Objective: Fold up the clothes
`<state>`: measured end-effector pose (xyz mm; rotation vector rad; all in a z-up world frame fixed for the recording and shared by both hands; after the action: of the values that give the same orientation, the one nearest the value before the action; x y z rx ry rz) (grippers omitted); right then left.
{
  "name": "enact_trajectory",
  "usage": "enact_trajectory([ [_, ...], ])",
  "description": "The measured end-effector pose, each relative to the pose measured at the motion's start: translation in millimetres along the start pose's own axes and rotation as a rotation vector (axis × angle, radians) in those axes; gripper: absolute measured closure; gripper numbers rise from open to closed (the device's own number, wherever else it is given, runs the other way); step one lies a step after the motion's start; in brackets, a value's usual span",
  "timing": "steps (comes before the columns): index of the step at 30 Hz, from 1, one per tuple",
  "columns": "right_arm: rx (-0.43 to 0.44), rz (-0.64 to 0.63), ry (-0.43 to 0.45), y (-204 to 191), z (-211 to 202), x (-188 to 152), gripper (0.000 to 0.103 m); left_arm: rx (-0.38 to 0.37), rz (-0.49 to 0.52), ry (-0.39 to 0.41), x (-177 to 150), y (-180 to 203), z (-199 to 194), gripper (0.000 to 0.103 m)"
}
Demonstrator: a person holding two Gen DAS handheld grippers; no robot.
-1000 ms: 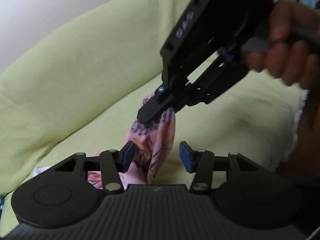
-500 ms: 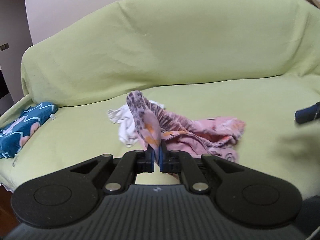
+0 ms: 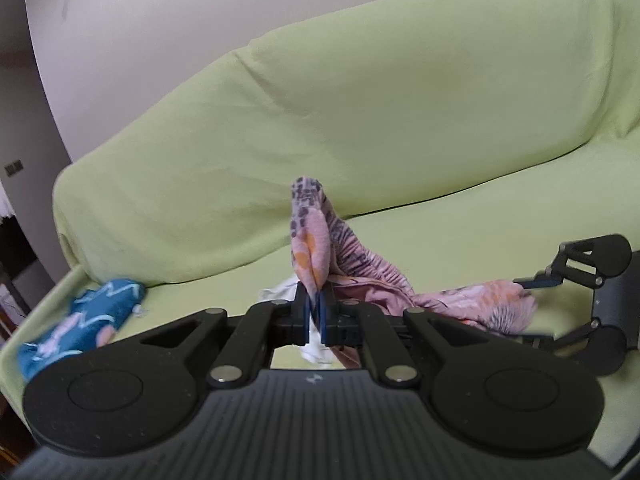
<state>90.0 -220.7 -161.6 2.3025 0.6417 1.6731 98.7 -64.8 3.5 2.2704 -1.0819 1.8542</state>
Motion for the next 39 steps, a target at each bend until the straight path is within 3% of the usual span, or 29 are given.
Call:
enact_trajectory([
  [1,0.015,0.008,-0.012,6.9,3.0,0.8,0.092,0.009,0.006,-0.003,2.4,-1.7,0.9,0.099],
  [5,-0.004,0.119,0.038,58.1,-21.2,19.9,0.094,0.022,0.022,0.044,19.0,-4.0,-11.3,0.099],
  [8,-0.047,0.242,0.123,112.0,-78.8,47.1,0.095,0.023,0.016,0.118,39.2,-3.4,-34.6,0.099],
  [13,-0.105,0.337,0.219,179.8,-192.8,97.9,0.095,0.019,-0.005,0.257,83.9,-4.7,-84.9,0.099],
  [15,-0.113,0.362,0.223,199.5,-238.8,115.8,0.095,0.030,-0.003,0.312,103.8,-2.6,-109.4,0.100],
  [19,-0.120,0.388,0.218,222.3,-325.3,136.7,0.094,-0.029,-0.034,0.414,133.4,8.0,-157.0,0.100],
  [22,-0.131,0.394,0.178,227.4,-376.7,140.6,0.094,-0.089,-0.032,0.449,145.5,30.5,-170.9,0.100],
  [24,-0.160,0.409,0.109,232.5,-396.0,133.5,0.093,-0.150,-0.055,0.407,151.1,48.2,-157.5,0.100],
  [27,-0.193,0.503,-0.038,258.7,-393.6,94.4,0.090,-0.242,-0.104,0.264,157.1,81.5,-105.4,0.096],
  [29,-0.236,0.618,-0.168,290.2,-364.9,50.7,0.060,-0.254,-0.098,0.132,154.2,110.2,-46.7,0.082],
  [30,-0.276,0.668,-0.240,306.3,-347.9,22.8,0.052,-0.267,-0.092,0.050,148.0,124.6,-13.8,0.078],
  [31,-0.301,0.700,-0.279,314.7,-342.0,-0.7,0.053,-0.259,-0.090,-0.025,137.9,138.0,14.8,0.075],
  [32,-0.305,0.728,-0.285,316.1,-347.5,-18.2,0.053,-0.249,-0.084,-0.093,127.5,150.9,40.7,0.078],
  [34,-0.312,0.784,-0.297,318.9,-358.4,-53.2,0.053,-0.244,-0.052,-0.145,104.4,167.9,64.6,0.080],
  [39,-0.330,0.924,-0.325,325.9,-385.7,-140.5,0.046,-0.386,-0.105,-0.230,57.8,187.7,95.0,0.080],
])
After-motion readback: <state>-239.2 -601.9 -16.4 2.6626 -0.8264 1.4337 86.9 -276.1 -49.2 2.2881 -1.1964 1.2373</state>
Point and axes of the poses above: each gripper's, at about its wrist camera, not at the fingertips, and z roughly the way its jaws point, y to its right, x to its top, the point moved 2 cm from there along z, roughly the way its jaws point, and after that the axes turned 7 degrees about y, right-handed, at the moved point
